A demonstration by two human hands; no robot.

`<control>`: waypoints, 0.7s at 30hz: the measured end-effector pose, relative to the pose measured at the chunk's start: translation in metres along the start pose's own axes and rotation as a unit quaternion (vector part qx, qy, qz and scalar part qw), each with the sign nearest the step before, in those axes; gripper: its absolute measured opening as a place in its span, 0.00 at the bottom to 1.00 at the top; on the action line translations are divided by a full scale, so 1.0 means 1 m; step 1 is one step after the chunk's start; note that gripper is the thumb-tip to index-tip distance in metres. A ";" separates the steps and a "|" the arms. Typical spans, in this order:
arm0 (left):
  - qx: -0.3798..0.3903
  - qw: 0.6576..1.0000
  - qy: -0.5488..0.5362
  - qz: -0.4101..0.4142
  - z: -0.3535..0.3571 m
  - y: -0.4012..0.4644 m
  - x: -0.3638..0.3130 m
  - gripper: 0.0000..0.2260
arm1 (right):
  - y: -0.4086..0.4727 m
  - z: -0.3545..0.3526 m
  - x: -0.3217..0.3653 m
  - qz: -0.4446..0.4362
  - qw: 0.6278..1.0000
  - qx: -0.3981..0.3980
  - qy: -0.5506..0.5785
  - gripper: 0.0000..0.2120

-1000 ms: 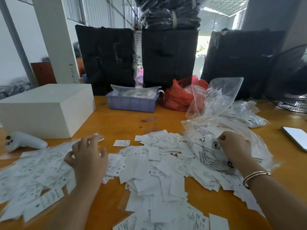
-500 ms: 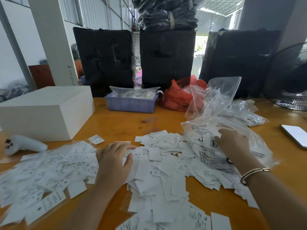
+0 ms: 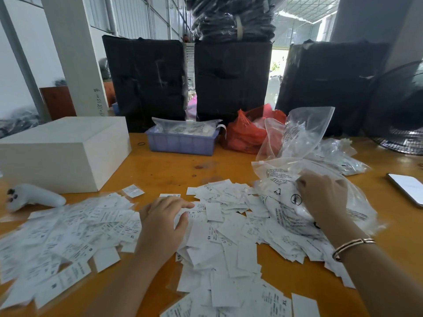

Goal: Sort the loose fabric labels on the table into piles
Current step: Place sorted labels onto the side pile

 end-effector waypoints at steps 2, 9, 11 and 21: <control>-0.001 1.000 -0.010 -0.003 -0.001 0.000 -0.001 0.08 | -0.002 -0.016 0.016 -0.019 0.995 -0.045 0.090 0.10; 0.078 0.976 -0.189 -0.072 0.009 -0.003 -0.007 0.10 | -0.062 -0.025 0.108 0.002 0.841 0.182 0.509 0.10; 0.119 0.960 -0.228 -0.106 0.016 -0.006 -0.006 0.08 | -0.083 -0.014 0.127 0.018 0.797 0.250 0.549 0.14; 0.095 0.941 -0.260 -0.192 0.022 -0.006 0.003 0.04 | -0.102 0.002 0.147 0.095 0.736 0.269 0.614 0.12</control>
Point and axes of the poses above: each hand's wrist, its own y-axis towards the middle knuckle, its own z-axis out of the palm, x = y × z, the point moved 7 cm from there along y, towards the middle knuckle, and after that the axes turned 13 degrees about -x, right-handed, at the moved point
